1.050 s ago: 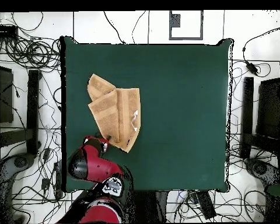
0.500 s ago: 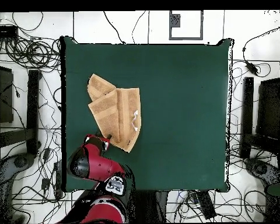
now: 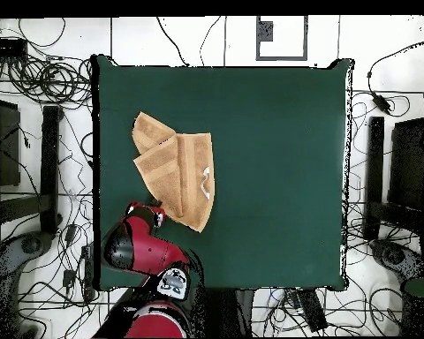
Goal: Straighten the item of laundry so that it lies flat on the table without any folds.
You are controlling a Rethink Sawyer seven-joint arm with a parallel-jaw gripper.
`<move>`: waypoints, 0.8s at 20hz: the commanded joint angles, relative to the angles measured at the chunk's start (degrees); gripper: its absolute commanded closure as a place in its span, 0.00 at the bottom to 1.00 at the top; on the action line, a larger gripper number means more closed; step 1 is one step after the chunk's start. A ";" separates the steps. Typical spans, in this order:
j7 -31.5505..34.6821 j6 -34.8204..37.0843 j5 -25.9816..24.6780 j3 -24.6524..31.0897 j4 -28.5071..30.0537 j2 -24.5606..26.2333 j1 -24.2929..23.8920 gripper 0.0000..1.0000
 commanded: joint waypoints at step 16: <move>9.76 8.62 1.19 0.86 -0.44 -1.30 0.95 1.00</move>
